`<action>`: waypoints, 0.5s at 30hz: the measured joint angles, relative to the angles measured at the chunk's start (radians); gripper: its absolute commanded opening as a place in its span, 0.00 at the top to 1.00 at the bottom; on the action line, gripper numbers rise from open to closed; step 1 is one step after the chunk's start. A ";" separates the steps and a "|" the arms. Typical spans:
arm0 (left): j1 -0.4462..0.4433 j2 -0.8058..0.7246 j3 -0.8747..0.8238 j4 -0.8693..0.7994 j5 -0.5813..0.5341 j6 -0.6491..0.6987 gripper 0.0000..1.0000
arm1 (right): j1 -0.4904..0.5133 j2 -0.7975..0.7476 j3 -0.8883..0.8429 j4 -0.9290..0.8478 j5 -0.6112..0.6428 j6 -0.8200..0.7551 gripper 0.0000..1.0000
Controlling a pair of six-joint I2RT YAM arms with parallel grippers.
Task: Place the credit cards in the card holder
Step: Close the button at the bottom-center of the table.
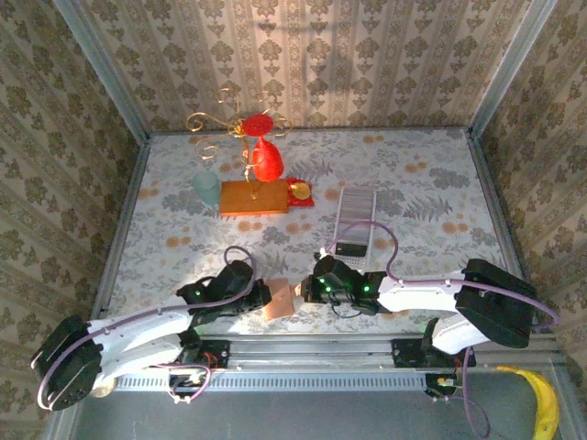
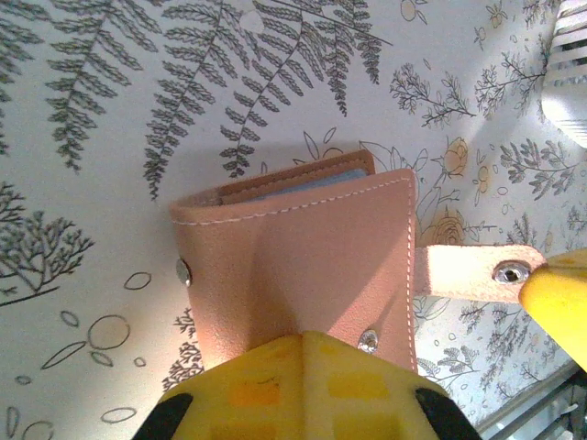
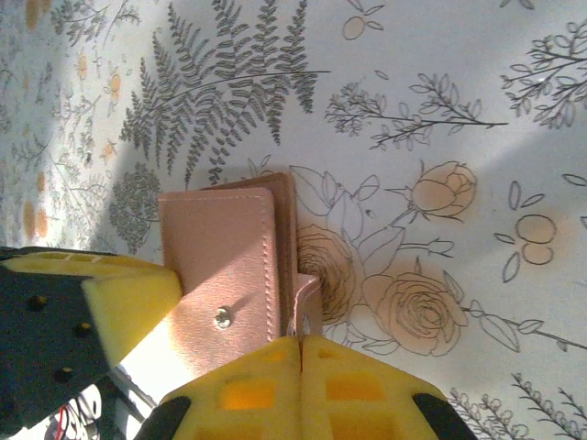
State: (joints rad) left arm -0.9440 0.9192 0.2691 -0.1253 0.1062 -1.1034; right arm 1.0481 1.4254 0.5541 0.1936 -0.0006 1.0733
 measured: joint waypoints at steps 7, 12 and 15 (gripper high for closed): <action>-0.014 0.016 0.000 -0.001 -0.030 0.000 1.00 | 0.008 0.013 0.009 0.017 -0.038 -0.005 1.00; -0.017 -0.005 0.000 -0.024 -0.047 0.000 1.00 | 0.014 0.076 0.063 0.021 -0.088 -0.018 1.00; -0.017 -0.014 0.000 -0.040 -0.055 0.000 1.00 | 0.022 0.113 0.098 0.020 -0.119 -0.028 1.00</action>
State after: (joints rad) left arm -0.9611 0.9047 0.2691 -0.1658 0.0517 -1.1034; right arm 1.0702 1.5383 0.6518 0.2134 -0.1200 1.0451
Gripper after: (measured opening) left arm 0.060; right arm 0.063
